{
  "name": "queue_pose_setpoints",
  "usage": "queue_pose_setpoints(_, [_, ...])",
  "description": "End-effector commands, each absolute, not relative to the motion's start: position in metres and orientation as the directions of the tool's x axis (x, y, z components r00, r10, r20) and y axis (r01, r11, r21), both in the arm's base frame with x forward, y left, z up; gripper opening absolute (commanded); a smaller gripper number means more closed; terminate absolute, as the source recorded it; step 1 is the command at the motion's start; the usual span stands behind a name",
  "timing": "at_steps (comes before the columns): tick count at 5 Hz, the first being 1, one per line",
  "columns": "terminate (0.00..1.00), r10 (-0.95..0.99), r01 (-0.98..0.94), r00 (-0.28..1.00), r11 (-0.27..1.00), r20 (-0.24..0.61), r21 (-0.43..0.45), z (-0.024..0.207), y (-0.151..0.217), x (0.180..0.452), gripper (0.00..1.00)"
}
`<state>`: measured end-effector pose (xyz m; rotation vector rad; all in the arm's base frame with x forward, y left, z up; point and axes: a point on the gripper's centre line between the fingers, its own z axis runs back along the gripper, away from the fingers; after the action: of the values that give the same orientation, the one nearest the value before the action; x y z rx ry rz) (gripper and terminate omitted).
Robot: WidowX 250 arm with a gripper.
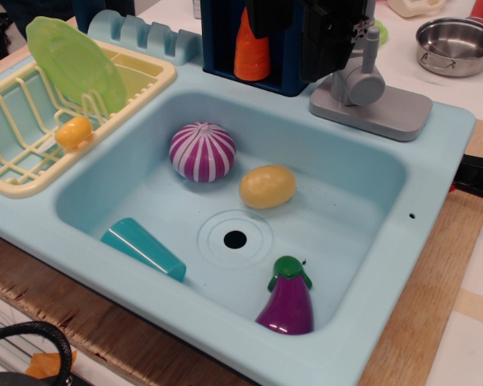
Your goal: Turn lever vertical to-front
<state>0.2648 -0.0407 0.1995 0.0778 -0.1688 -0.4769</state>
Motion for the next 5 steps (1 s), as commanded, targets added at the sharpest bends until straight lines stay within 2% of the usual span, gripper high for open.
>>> queue_pose_setpoints(1, [0.00, -0.463, 0.450, 0.875, 0.886, 0.143, 0.114, 0.200, -0.041, 0.265, 1.00])
queue_pose_setpoints(2, [0.00, -0.512, 0.502, 0.837, 0.859, 0.194, 0.100, 0.203, -0.050, 0.277, 1.00])
queue_pose_setpoints(3, [0.00, -0.558, 0.544, 0.793, 0.829, 0.246, 0.128, 0.208, -0.060, 0.293, 1.00])
queue_pose_setpoints(5, [0.00, -0.591, 0.577, 0.759, 0.805, 0.273, 0.140, 0.217, -0.076, 0.318, 1.00])
